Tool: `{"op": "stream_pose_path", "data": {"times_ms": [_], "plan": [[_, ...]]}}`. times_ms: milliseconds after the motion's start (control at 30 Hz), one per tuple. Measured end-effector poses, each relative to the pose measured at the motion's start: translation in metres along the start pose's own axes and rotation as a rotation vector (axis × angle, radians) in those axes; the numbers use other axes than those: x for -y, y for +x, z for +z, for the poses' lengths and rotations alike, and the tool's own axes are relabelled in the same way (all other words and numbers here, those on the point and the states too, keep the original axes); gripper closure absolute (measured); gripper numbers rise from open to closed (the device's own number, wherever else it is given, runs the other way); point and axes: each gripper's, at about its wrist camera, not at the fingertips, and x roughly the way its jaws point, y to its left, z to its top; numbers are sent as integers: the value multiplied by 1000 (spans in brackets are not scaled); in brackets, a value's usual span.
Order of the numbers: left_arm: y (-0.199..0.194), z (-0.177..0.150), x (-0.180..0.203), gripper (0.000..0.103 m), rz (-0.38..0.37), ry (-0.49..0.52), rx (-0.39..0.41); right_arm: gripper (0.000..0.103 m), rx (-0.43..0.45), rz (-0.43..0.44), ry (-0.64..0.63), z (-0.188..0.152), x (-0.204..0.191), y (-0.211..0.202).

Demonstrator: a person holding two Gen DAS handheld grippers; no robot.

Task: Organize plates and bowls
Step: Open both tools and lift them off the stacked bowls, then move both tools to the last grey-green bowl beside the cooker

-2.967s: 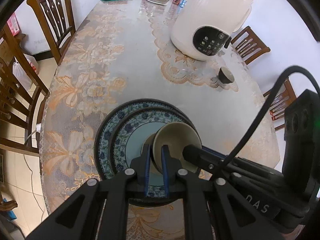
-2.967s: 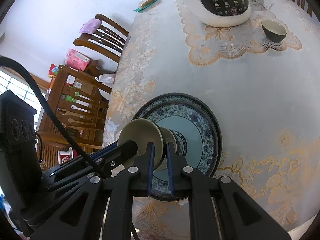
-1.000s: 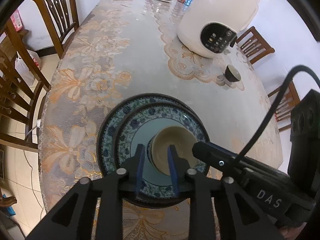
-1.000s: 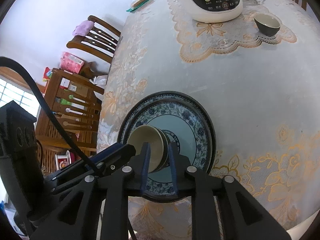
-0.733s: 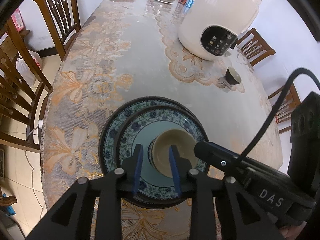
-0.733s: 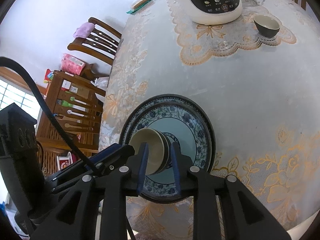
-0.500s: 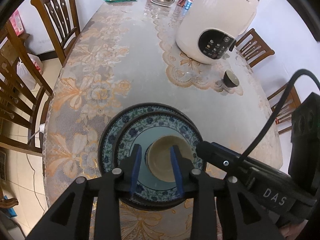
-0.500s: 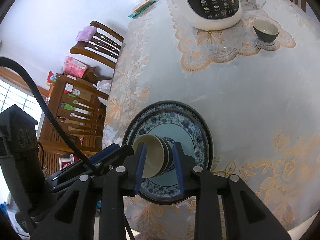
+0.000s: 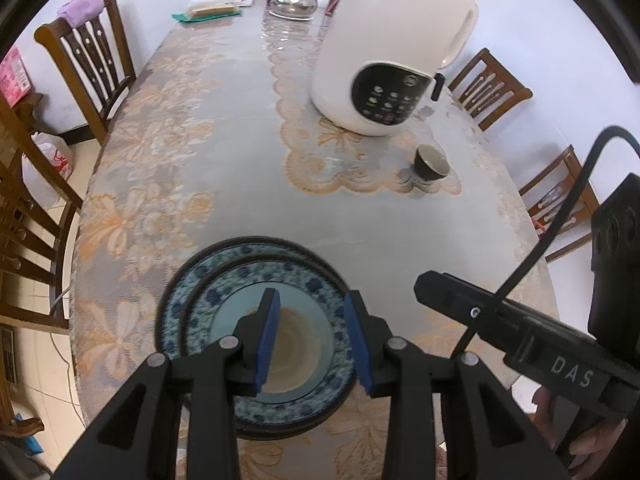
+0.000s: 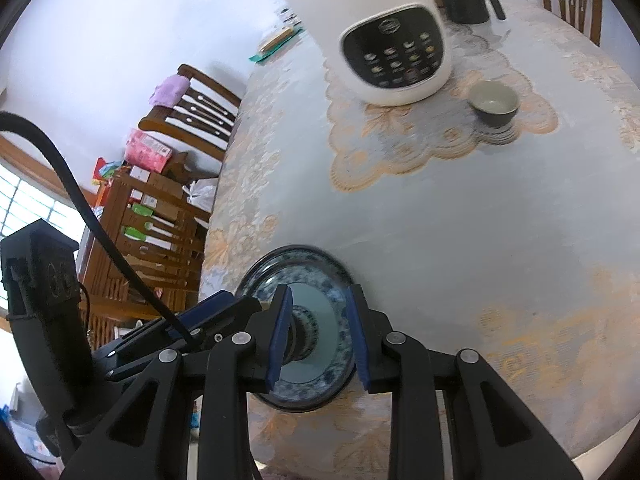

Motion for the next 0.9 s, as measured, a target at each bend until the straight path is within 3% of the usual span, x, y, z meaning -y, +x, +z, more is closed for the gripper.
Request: {"op": "stream_pose_path", "data": {"times_ms": [600, 900], "plan": [[31, 29, 80, 68, -47, 79, -36, 74, 46, -74, 50, 28, 74, -34], [56, 47, 112, 68, -44, 85, -52, 74, 52, -67, 50, 49, 109, -38]]}}
